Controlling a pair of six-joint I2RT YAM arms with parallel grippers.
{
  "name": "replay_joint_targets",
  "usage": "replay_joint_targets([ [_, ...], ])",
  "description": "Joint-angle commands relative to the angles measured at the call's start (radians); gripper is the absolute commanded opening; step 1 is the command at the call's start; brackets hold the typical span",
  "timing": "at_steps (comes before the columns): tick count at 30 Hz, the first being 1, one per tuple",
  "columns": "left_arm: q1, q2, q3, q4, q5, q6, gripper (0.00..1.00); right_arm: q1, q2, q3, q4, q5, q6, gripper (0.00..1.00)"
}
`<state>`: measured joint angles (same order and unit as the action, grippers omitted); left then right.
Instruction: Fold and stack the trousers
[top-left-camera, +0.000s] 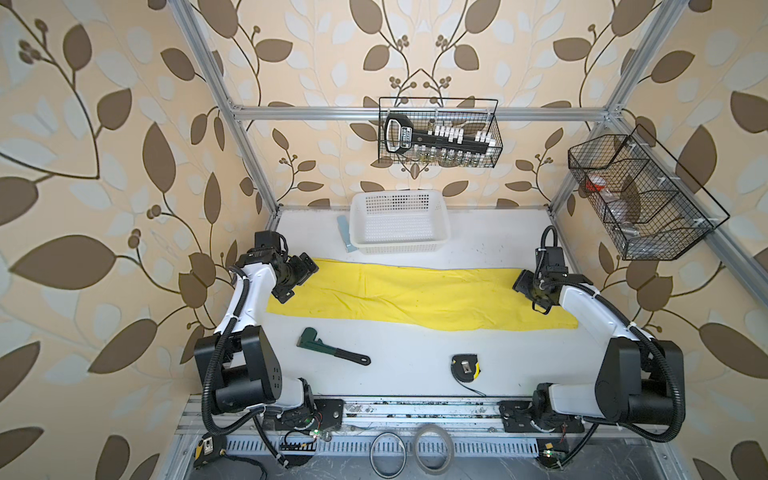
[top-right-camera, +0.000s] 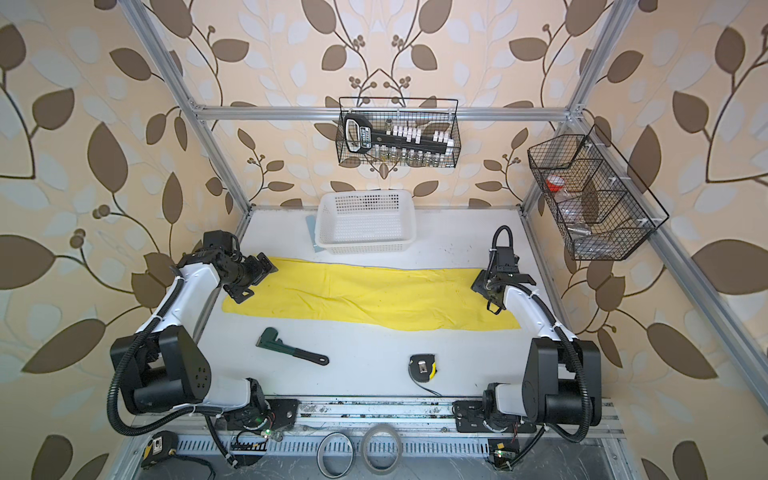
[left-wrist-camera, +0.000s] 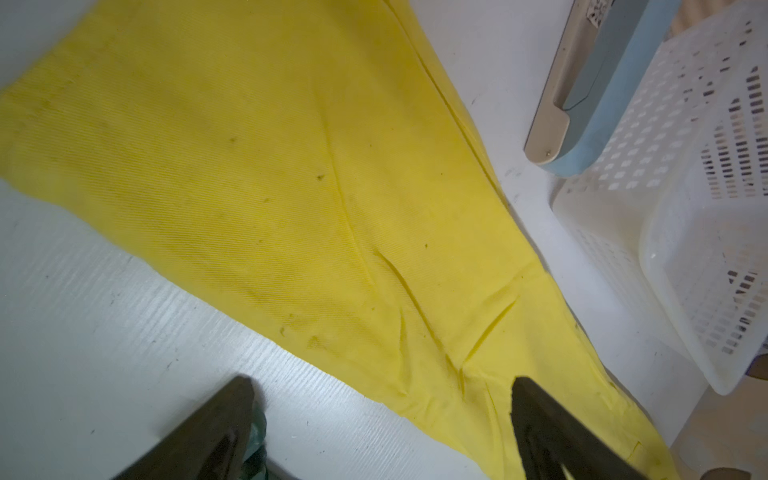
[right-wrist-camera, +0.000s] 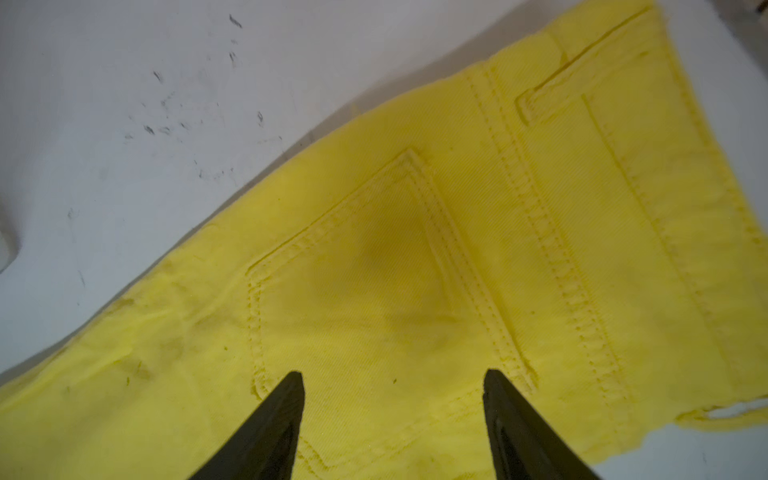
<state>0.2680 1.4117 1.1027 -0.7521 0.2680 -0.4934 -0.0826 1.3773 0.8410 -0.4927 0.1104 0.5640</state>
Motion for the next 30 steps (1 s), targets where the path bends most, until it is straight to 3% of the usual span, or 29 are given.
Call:
replay_joint_targets([
  [1, 0.003, -0.017, -0.024, 0.055, 0.042, 0.026, 0.98, -0.003, 0.038, -0.04, 0.036, -0.061, 0.009, 0.69],
  [7, 0.013, 0.001, -0.018, 0.075, -0.038, 0.071, 0.99, -0.027, 0.12, -0.07, 0.082, -0.046, 0.013, 0.7],
  [13, 0.11, 0.049, -0.015, 0.113, -0.045, 0.12, 0.99, -0.089, 0.204, -0.094, 0.116, -0.012, -0.002, 0.7],
  [22, 0.143, 0.114, 0.037, 0.124, -0.089, 0.221, 0.99, -0.134, 0.201, -0.07, 0.105, 0.07, -0.002, 0.7],
  [30, 0.156, 0.267, 0.191, 0.008, -0.135, 0.379, 0.98, -0.03, 0.091, -0.009, 0.062, 0.057, -0.019, 0.73],
])
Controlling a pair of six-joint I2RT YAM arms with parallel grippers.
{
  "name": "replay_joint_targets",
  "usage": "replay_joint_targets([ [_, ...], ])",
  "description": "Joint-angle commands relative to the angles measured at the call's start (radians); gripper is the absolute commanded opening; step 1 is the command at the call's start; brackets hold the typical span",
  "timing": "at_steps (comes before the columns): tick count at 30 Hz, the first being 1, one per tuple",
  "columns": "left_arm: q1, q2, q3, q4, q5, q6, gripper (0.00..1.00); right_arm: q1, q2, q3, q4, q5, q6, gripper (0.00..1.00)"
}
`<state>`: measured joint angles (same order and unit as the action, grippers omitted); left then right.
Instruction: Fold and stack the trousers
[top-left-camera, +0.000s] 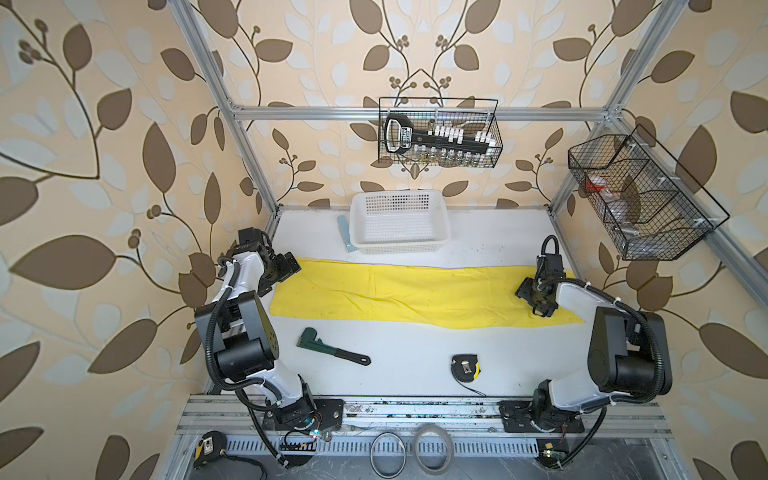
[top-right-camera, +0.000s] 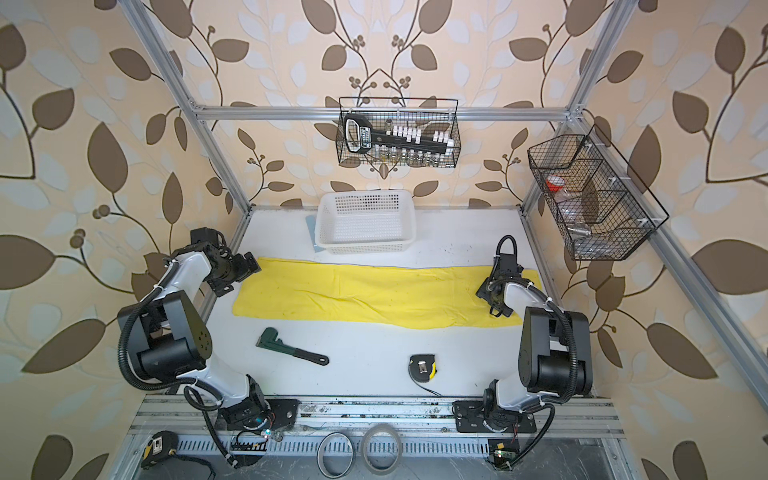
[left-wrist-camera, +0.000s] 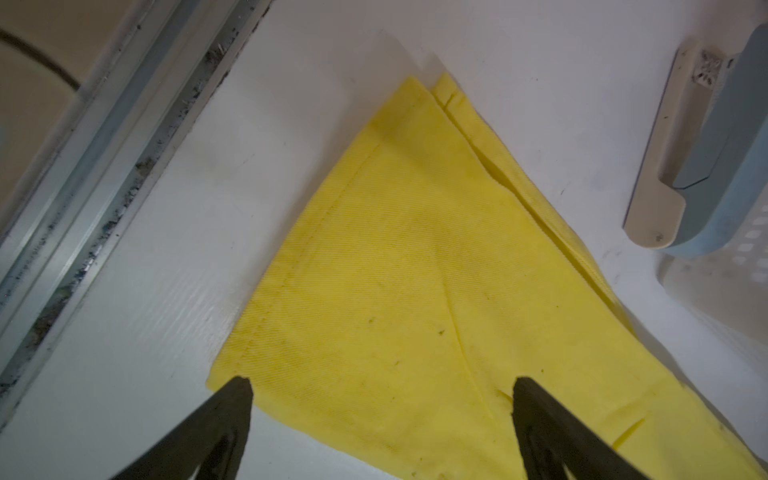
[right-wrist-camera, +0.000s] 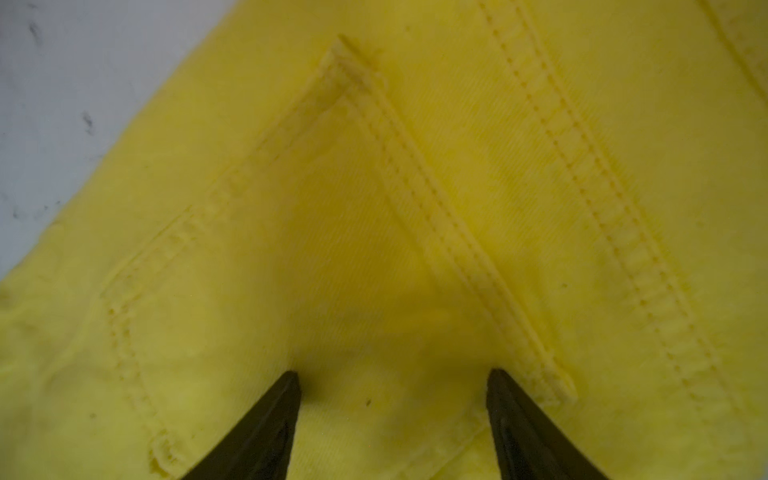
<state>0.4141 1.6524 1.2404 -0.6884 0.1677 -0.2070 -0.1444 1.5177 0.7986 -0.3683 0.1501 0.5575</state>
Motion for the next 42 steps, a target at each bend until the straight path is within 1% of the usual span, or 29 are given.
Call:
replay_joint_targets([
  [1, 0.01, 0.048, 0.071, -0.059, -0.045, 0.106, 0.97, 0.052, -0.07, 0.039, -0.068, 0.016, -0.014, 0.74],
  [5, 0.009, 0.165, 0.175, -0.137, -0.08, 0.145, 0.94, 0.119, -0.15, 0.054, -0.079, -0.01, -0.013, 0.74],
  [8, 0.011, 0.227, 0.216, -0.16, -0.078, 0.166, 0.88, 0.179, -0.203, 0.059, -0.096, -0.001, -0.023, 0.76],
  [12, 0.012, 0.314, 0.272, -0.196, -0.119, 0.171, 0.8, 0.243, -0.264, 0.052, -0.113, -0.023, -0.028, 0.77],
  [14, 0.014, 0.345, 0.282, -0.193, -0.119, 0.17, 0.77, 0.286, -0.302, 0.042, -0.121, -0.037, -0.034, 0.77],
  [16, 0.014, 0.368, 0.286, -0.192, -0.136, 0.166, 0.76, 0.326, -0.34, 0.027, -0.121, -0.057, -0.034, 0.79],
  [18, 0.013, 0.389, 0.286, -0.183, -0.13, 0.161, 0.73, 0.36, -0.377, 0.015, -0.122, -0.068, -0.032, 0.79],
  [19, 0.013, 0.402, 0.286, -0.184, -0.127, 0.16, 0.73, 0.379, -0.395, 0.011, -0.123, -0.074, -0.031, 0.82],
  [21, 0.009, 0.426, 0.291, -0.196, -0.137, 0.159, 0.72, 0.402, -0.418, 0.012, -0.131, -0.085, -0.027, 0.82],
  [23, 0.004, 0.423, 0.289, -0.195, -0.151, 0.159, 0.65, 0.421, -0.44, 0.022, -0.141, -0.087, -0.025, 0.83],
  [25, -0.002, 0.423, 0.282, -0.195, -0.16, 0.163, 0.53, 0.428, -0.455, 0.036, -0.156, -0.09, -0.025, 0.83],
  [31, -0.018, 0.427, 0.287, -0.207, -0.185, 0.172, 0.28, 0.43, -0.5, 0.079, -0.201, -0.098, -0.037, 0.83],
  [34, -0.021, 0.429, 0.291, -0.217, -0.17, 0.178, 0.11, 0.427, -0.518, 0.072, -0.202, -0.101, -0.039, 0.84],
  [35, -0.021, 0.43, 0.292, -0.222, -0.165, 0.178, 0.0, 0.426, -0.521, 0.069, -0.204, -0.105, -0.039, 0.84],
  [40, -0.035, 0.418, 0.312, -0.251, -0.17, 0.175, 0.0, 0.414, -0.533, 0.047, -0.207, -0.116, -0.039, 0.84],
  [42, -0.04, 0.381, 0.32, -0.269, -0.186, 0.17, 0.0, 0.409, -0.539, 0.037, -0.202, -0.125, -0.043, 0.84],
])
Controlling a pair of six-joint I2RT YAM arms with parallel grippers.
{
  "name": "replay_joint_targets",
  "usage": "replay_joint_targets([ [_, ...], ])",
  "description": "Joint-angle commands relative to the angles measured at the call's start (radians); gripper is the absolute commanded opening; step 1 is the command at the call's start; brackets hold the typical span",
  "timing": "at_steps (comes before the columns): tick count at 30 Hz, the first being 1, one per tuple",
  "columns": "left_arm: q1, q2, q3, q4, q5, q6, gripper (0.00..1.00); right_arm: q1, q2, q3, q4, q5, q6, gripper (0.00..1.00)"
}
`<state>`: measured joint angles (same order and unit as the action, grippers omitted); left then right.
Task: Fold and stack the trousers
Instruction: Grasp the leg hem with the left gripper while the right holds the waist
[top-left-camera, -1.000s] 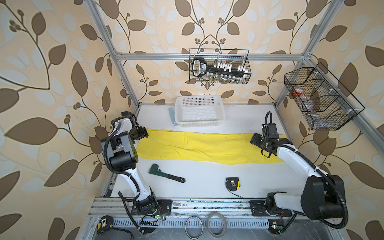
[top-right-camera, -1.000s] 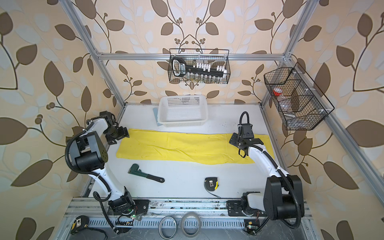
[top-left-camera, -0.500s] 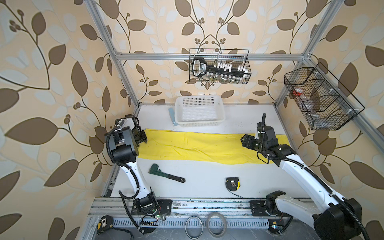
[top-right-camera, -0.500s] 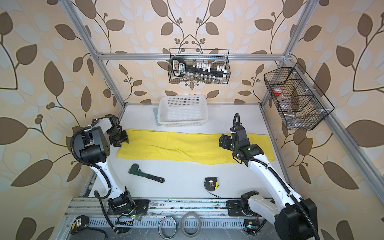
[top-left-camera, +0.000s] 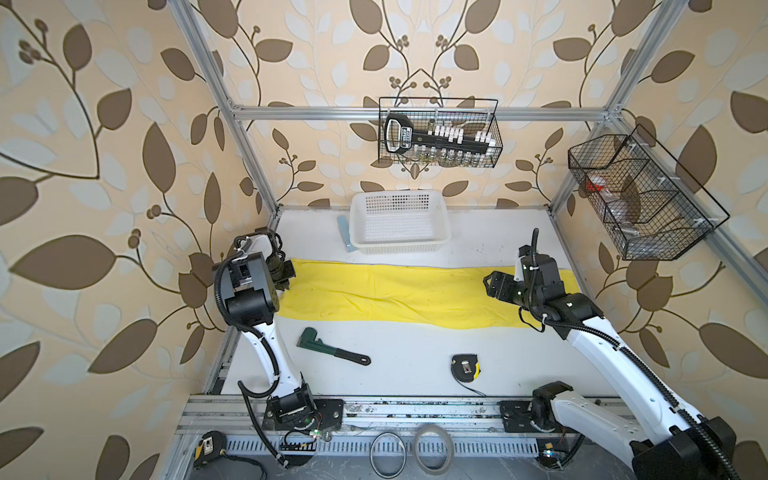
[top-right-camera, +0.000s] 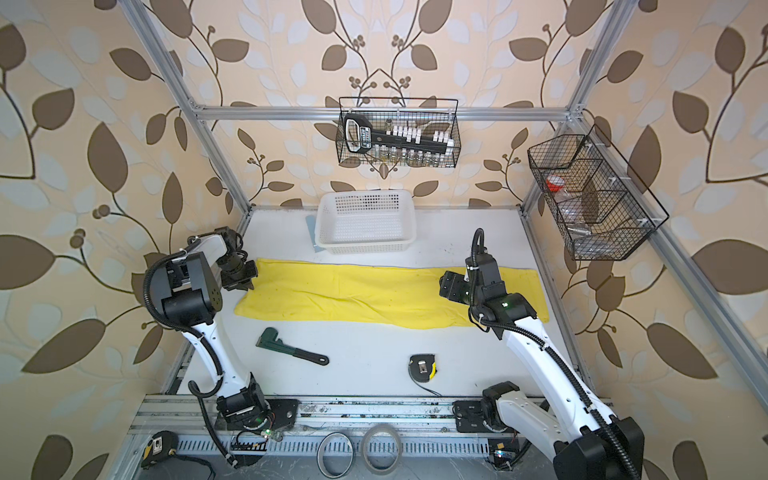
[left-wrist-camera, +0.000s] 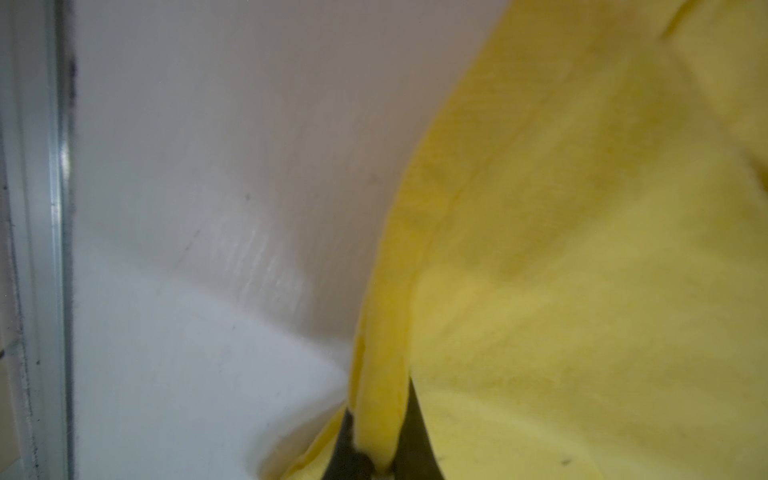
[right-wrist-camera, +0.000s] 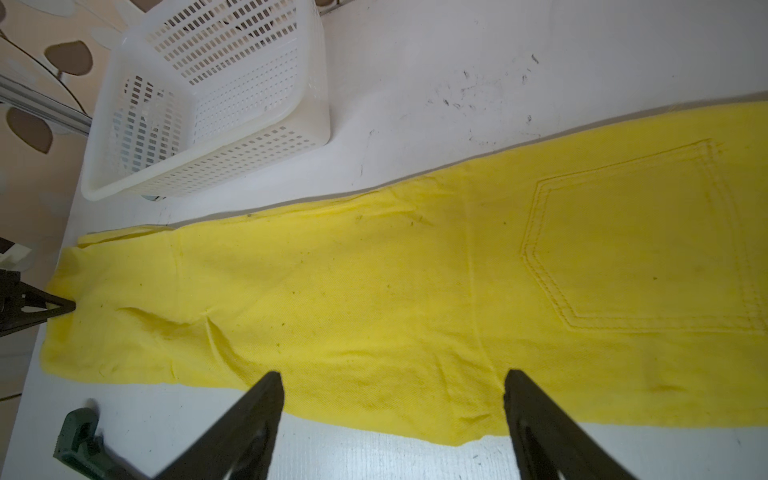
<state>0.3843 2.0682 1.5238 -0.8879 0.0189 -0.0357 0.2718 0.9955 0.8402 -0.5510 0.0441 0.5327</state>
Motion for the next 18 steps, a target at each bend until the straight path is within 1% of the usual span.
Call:
replay_joint_targets([
  [1, -0.009, -0.066, 0.034, -0.073, -0.055, -0.008, 0.0, -0.009, -0.018, -0.01, -0.017, -0.029, -0.019, 0.84],
  [3, -0.008, -0.127, 0.035, -0.088, -0.103, -0.032, 0.0, -0.009, -0.014, -0.02, -0.004, -0.055, -0.019, 0.84],
  [4, -0.001, -0.158, 0.037, -0.096, -0.11, -0.048, 0.0, -0.009, -0.009, -0.026, 0.005, -0.076, -0.018, 0.84],
  [7, 0.006, -0.228, 0.073, -0.152, -0.093, -0.086, 0.0, -0.002, 0.007, -0.038, 0.032, -0.125, -0.007, 0.84],
  [11, 0.002, -0.315, 0.121, -0.24, -0.057, -0.121, 0.0, 0.013, 0.032, -0.042, 0.061, -0.145, -0.004, 0.84],
  [14, -0.008, -0.382, 0.12, -0.293, -0.009, -0.147, 0.0, 0.023, 0.053, -0.043, 0.078, -0.155, 0.0, 0.84],
  [16, -0.017, -0.421, 0.117, -0.323, 0.072, -0.157, 0.0, 0.027, 0.062, -0.041, 0.083, -0.162, -0.001, 0.84],
  [18, -0.041, -0.462, 0.119, -0.346, 0.122, -0.182, 0.0, 0.026, 0.064, -0.04, 0.088, -0.163, -0.005, 0.84],
])
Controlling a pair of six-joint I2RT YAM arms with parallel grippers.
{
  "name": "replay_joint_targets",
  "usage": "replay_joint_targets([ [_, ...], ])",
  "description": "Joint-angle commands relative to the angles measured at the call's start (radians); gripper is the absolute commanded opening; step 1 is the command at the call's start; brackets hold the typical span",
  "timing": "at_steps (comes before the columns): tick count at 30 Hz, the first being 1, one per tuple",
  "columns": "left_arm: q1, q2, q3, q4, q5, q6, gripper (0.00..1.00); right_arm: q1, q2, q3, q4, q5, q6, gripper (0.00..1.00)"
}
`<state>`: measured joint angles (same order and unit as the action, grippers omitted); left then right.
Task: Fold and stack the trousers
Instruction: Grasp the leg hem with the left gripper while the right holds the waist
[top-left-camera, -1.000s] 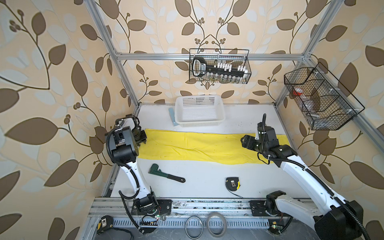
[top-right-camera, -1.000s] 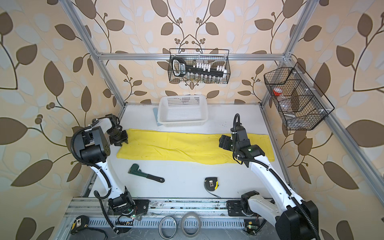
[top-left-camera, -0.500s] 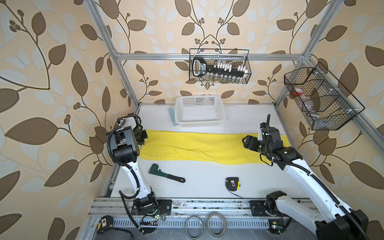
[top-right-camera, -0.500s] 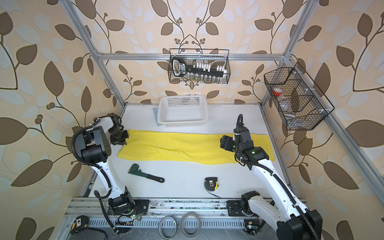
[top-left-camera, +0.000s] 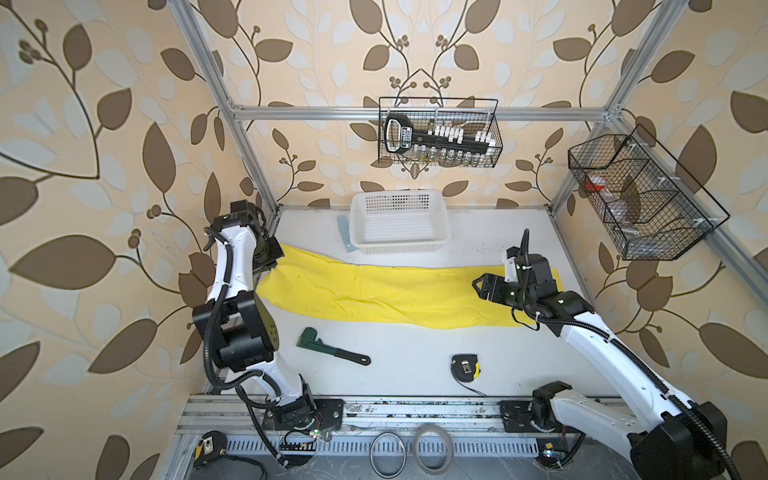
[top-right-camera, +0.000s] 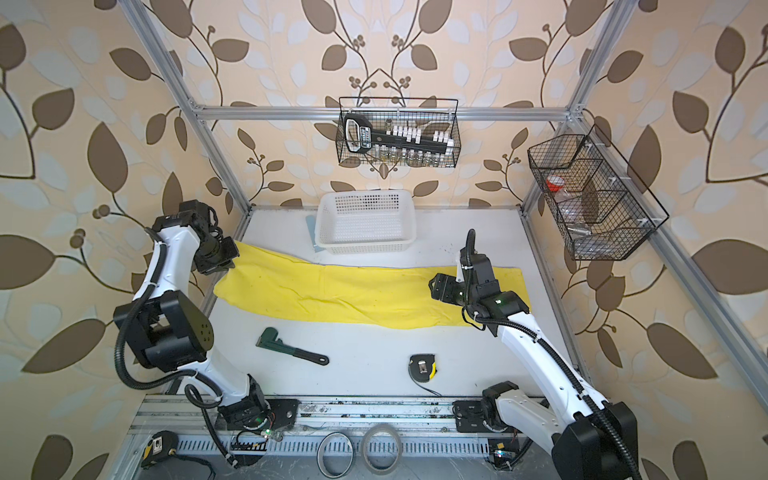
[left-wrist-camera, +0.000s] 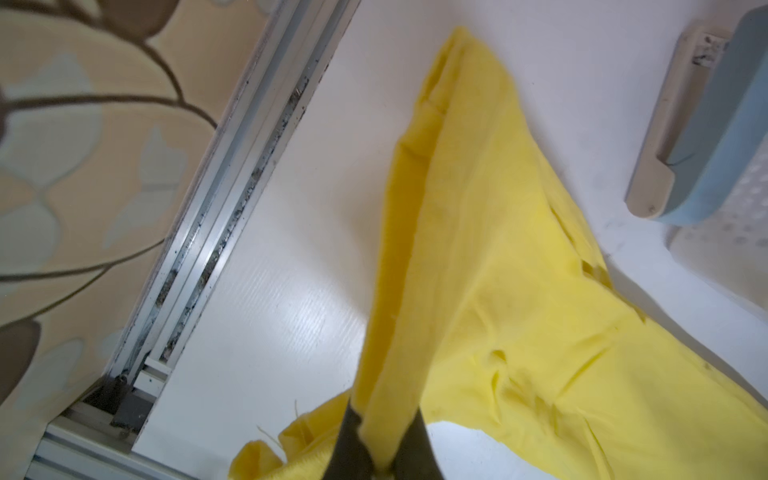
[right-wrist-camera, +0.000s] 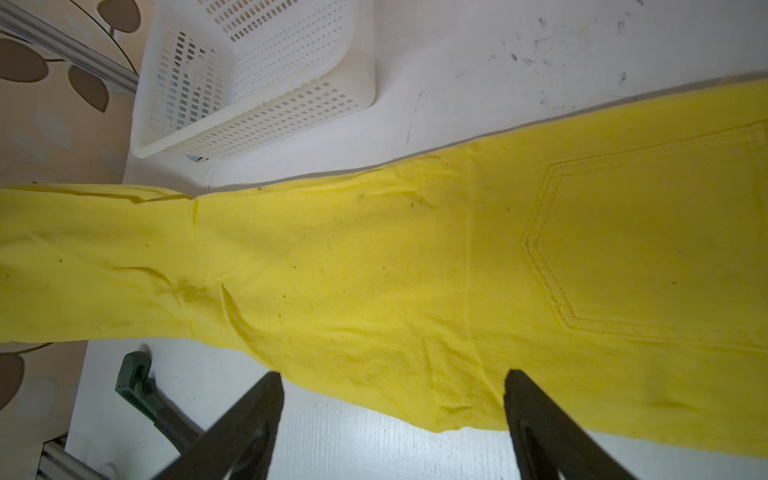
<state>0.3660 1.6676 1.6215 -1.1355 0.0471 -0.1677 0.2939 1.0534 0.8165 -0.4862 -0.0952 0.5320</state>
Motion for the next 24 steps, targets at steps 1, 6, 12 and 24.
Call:
replay_joint_targets([
  [1, -0.041, -0.084, 0.023, -0.104, 0.13, -0.057, 0.0, 0.004, 0.008, -0.014, 0.024, -0.026, -0.008, 0.84],
  [6, -0.169, -0.165, 0.097, -0.141, 0.225, -0.144, 0.0, -0.008, 0.022, -0.015, 0.035, -0.014, -0.026, 0.84],
  [12, -0.374, -0.237, 0.072, -0.061, 0.282, -0.281, 0.0, -0.033, 0.056, -0.057, 0.088, -0.02, -0.036, 0.84],
  [24, -0.802, -0.158, 0.066, 0.163, 0.188, -0.532, 0.0, -0.099, 0.067, -0.108, 0.138, -0.056, -0.04, 0.84],
])
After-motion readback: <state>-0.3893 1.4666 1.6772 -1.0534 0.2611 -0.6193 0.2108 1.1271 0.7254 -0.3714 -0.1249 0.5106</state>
